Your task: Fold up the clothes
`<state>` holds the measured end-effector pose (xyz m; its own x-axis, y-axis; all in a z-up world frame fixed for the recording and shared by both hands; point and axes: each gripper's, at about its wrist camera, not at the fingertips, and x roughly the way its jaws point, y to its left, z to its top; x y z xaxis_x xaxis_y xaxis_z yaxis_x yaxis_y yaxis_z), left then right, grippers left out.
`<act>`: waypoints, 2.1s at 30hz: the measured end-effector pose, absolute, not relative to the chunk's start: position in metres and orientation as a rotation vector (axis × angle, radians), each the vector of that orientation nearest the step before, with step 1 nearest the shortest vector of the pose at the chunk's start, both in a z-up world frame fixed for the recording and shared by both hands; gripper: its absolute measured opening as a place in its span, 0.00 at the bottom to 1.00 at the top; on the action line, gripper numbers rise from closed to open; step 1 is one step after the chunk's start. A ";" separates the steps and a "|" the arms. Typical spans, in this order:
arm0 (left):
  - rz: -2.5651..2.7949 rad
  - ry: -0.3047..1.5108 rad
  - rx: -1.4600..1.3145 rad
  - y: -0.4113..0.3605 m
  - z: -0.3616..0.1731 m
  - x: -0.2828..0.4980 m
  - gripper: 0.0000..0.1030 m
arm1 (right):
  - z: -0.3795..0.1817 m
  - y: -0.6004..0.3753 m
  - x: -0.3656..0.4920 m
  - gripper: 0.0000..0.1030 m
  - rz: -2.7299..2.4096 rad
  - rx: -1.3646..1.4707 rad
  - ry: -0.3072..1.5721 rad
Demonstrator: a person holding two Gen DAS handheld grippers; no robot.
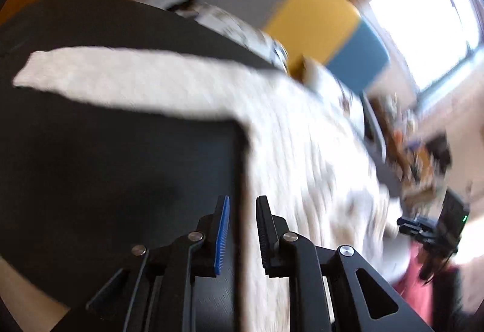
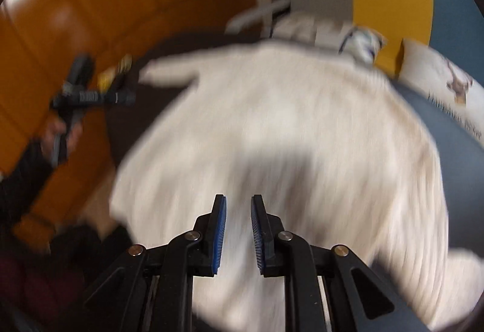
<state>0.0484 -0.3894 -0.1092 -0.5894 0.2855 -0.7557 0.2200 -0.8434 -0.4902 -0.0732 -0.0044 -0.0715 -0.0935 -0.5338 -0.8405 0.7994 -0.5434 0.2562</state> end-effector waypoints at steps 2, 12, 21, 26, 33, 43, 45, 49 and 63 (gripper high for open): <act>2.546 -0.815 -1.443 -0.356 -0.118 0.052 0.18 | -0.090 0.014 -0.056 0.15 -1.801 1.297 0.366; 2.448 -0.542 -1.693 -0.290 -0.160 0.055 0.17 | -0.144 0.051 -0.017 0.16 -1.850 1.464 0.206; 2.519 -0.484 -1.634 -0.294 -0.133 0.010 0.17 | -0.109 0.251 -0.060 0.18 -2.387 1.390 -0.646; 2.536 -0.483 -1.617 -0.284 -0.131 -0.014 0.17 | -0.103 0.323 -0.097 0.19 -2.713 1.404 -0.465; 2.560 -0.433 -1.669 -0.265 -0.136 -0.040 0.19 | -0.110 0.340 -0.123 0.20 -2.738 1.354 0.057; 2.600 -0.430 -1.843 -0.253 -0.146 -0.050 0.19 | -0.163 0.321 -0.127 0.20 -2.381 1.143 1.167; 2.595 -0.447 -1.880 -0.250 -0.150 -0.052 0.19 | -0.174 0.326 -0.135 0.20 -2.372 1.124 1.217; 2.589 -0.435 -1.925 -0.241 -0.153 -0.056 0.19 | -0.182 0.319 -0.144 0.32 -2.343 0.964 1.303; 2.551 -0.486 -1.949 -0.233 -0.156 -0.059 0.19 | -0.186 0.301 -0.154 0.01 -2.171 0.996 1.323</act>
